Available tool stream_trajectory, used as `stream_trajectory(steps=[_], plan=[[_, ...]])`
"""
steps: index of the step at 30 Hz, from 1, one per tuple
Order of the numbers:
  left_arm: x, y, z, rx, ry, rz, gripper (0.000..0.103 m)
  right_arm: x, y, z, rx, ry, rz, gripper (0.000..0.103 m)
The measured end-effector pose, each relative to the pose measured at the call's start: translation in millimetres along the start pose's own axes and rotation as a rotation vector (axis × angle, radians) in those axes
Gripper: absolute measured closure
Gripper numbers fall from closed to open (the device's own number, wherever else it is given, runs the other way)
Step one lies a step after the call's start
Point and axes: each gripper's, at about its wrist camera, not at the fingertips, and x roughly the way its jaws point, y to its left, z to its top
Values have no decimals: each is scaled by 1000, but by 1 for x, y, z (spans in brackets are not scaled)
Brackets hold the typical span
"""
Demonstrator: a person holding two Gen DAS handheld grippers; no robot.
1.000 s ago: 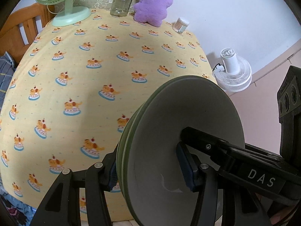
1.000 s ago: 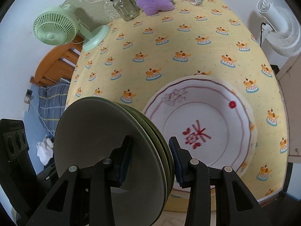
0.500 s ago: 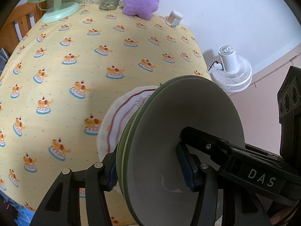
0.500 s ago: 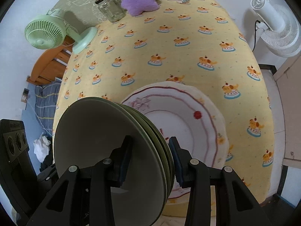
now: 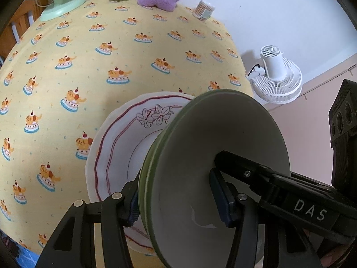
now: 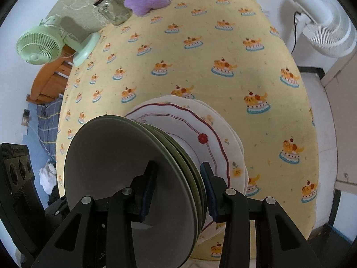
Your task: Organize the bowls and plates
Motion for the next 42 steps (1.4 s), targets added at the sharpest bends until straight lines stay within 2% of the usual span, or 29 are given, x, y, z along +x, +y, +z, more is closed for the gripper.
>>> stream_trajectory(steps=[12, 14, 16, 17, 20, 22, 25, 32, 35, 42], plan=[[2, -5, 2, 4, -18, 22, 48, 2, -7, 9, -2, -13, 8, 59], [2, -6, -2, -8, -19, 40, 44, 2, -9, 8, -5, -19, 11, 55], [3, -4, -5, -25, -17, 74, 28, 2, -12, 6, -12, -26, -6, 48], [2, -4, -8, -32, -18, 99, 25, 1, -14, 4, -13, -29, -13, 44], [-4, -10, -14, -16, -23, 150, 22, -3, -17, -1, -19, -42, -48, 34], [-10, -14, -18, 5, -35, 162, 19, -9, -14, -5, -46, -66, -74, 32], [-22, -14, -23, 38, -67, 170, 18, -19, -7, -13, -80, -125, -112, 24], [-66, -10, -27, 177, -213, 167, 14, -52, 24, -35, -81, -300, -201, 18], [-90, 4, -32, 209, -274, 168, 13, -66, 45, -48, -64, -387, -252, 18], [-135, 58, -51, 247, -394, 181, 9, -75, 96, -85, -31, -534, -285, 18]])
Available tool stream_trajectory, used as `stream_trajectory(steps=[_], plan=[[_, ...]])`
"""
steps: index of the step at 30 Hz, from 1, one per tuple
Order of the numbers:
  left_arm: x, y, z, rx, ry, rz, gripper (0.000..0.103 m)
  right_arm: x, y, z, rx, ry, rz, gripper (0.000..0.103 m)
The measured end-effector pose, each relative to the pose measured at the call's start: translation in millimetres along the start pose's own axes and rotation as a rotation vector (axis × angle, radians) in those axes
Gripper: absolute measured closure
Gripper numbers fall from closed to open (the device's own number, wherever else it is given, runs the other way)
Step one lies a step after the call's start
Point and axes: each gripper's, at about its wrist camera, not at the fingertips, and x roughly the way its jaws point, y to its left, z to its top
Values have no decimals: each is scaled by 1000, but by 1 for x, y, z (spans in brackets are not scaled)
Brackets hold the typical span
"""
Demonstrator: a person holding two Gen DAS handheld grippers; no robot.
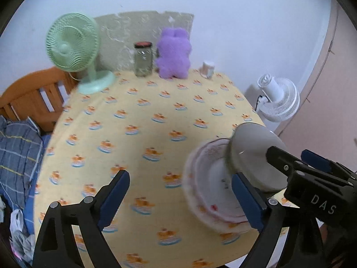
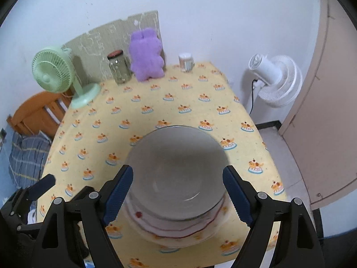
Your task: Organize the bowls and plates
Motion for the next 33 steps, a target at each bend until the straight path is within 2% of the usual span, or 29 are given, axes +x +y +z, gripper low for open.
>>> stream_trajectory(steps=[9, 15, 19, 23, 27, 33], plan=[[-27, 51, -38, 37, -81, 83, 2, -20, 50, -51, 3, -109, -6, 18], [-36, 72, -67, -6, -149, 141, 1, -19, 62, -82, -54, -146, -4, 18], [-43, 78, -83, -29, -174, 174, 0, -20, 65, -103, -82, -160, 19, 18], [-50, 81, -102, -67, -163, 162, 0, -28, 65, -118, -76, -164, 39, 18], [-63, 77, -114, -63, -209, 172, 0, -36, 66, -130, -85, -177, 55, 18], [-68, 66, -129, -38, -225, 174, 0, -44, 67, -144, -99, -203, 58, 18]])
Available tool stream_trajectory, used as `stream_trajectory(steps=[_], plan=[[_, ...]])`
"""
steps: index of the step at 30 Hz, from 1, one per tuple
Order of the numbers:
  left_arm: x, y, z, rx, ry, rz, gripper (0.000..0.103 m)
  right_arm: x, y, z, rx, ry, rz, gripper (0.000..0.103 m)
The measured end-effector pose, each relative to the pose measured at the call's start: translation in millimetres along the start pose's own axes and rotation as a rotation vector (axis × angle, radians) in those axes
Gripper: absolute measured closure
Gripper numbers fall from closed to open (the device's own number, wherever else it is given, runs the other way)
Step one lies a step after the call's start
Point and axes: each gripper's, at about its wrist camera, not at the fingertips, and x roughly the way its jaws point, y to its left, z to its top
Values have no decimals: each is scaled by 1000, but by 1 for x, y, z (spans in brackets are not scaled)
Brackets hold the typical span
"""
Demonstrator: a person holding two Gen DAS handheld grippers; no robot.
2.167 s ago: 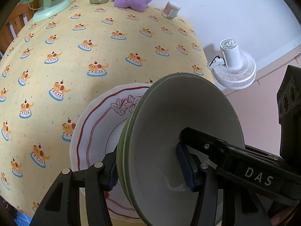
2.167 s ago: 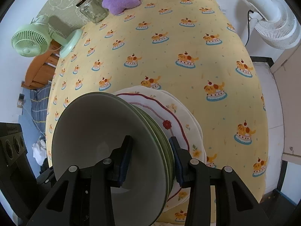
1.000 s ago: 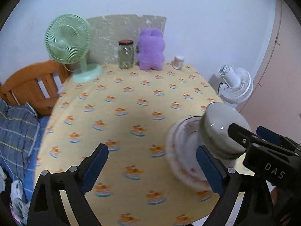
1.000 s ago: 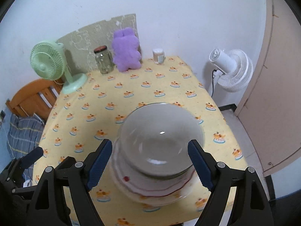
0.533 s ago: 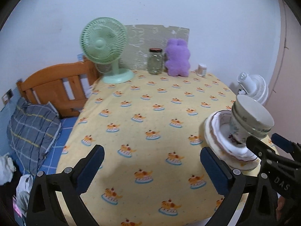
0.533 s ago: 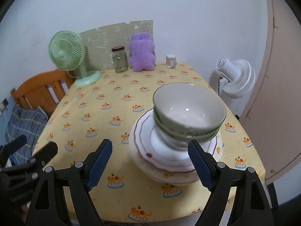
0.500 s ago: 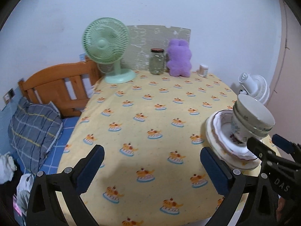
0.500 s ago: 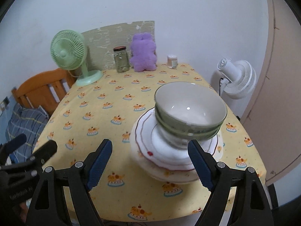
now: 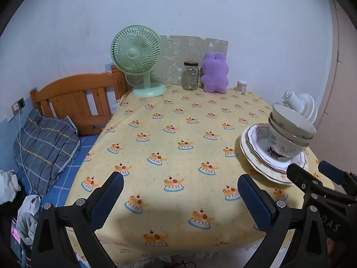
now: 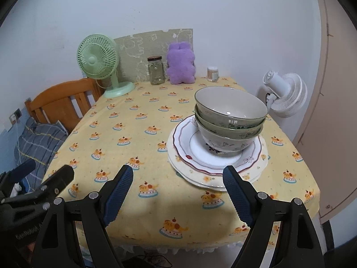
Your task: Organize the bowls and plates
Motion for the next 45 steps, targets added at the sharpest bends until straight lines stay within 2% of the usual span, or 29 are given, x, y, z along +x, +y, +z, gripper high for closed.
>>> stream_trajectory(steps=[3, 11, 45], plan=[[-7, -5, -4, 10, -21, -17, 0, -2, -3, -4, 11, 0, -4, 18], [-16, -9, -8, 2, -47, -7, 0, -13, -7, -8, -4, -20, -16, 17], [-28, -14, -9, -7, -81, 6, 0, -21, -13, -7, -19, -44, -9, 15]])
